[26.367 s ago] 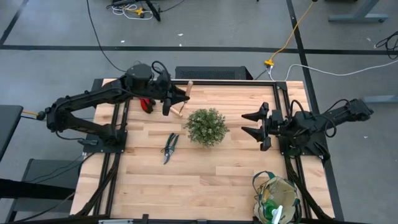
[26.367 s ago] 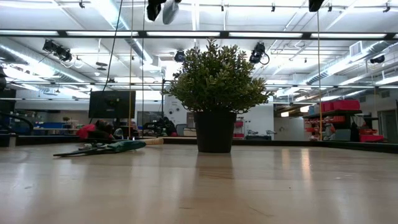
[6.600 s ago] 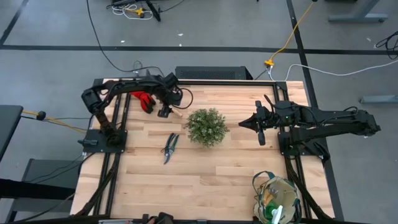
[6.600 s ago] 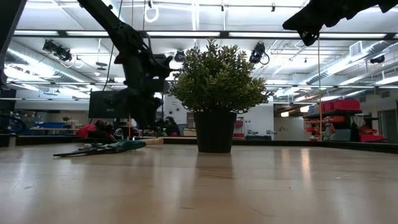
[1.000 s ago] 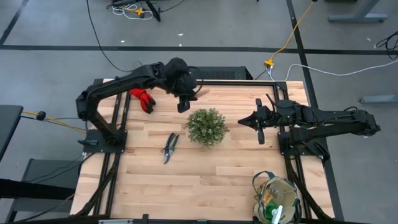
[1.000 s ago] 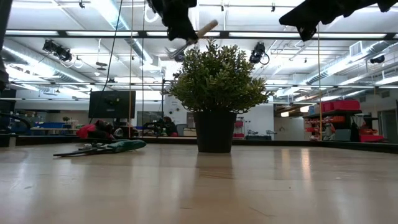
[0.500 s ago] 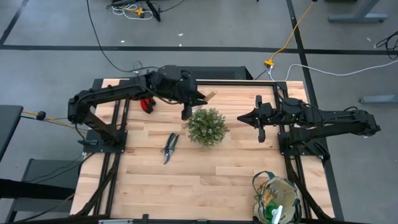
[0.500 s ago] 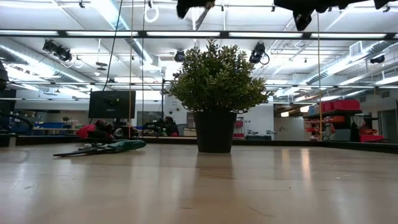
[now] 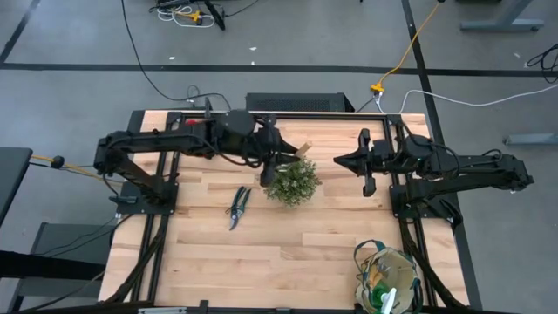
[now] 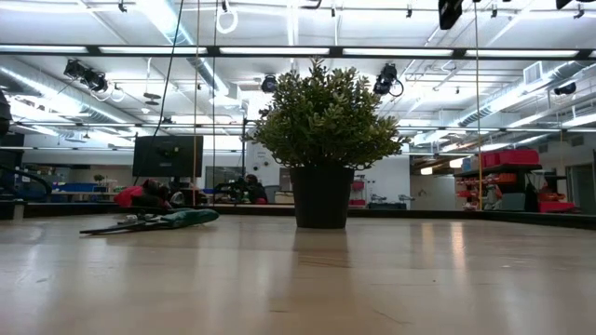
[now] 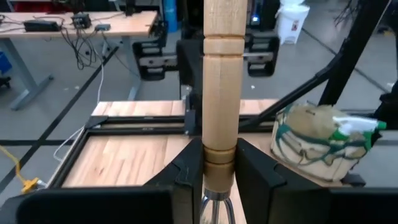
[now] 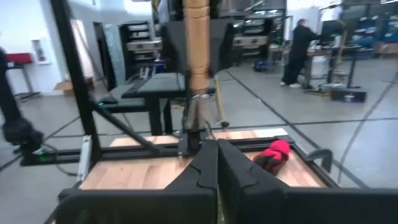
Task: Pick & Place Garden tools in Gardening bag
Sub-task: Put the brown hand rake into the white gardening bag
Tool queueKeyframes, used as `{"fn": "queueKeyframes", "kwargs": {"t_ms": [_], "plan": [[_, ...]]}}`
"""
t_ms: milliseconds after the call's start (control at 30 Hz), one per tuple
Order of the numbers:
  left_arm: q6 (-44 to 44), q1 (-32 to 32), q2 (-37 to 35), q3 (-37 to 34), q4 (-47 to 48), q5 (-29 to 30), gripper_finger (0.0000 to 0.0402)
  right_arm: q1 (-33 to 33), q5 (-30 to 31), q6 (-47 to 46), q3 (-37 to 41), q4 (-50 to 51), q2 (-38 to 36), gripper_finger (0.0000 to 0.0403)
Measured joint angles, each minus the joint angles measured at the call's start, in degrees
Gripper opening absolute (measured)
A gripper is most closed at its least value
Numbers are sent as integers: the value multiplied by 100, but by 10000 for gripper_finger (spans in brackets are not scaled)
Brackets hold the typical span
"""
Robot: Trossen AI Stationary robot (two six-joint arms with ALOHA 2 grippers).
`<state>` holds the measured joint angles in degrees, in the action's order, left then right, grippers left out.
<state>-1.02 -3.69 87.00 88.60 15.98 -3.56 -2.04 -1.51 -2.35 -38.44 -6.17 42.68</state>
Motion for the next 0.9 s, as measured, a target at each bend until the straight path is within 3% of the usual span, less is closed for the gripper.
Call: {"fn": "queueKeyframes", "kwargs": {"t_ms": [167, 600, 900], "plan": [[191, 48, 140, -1, -241, 13, 76, -2, 210, -6, 0, -117, 3, 40], [192, -39, 540, 0, -878, -264, 76, 2, 499, -422, -47, -950, 126, 199], [203, -38, 538, 0, -951, -218, 76, 2, 453, -451, -691, -918, 744, 247]]}}
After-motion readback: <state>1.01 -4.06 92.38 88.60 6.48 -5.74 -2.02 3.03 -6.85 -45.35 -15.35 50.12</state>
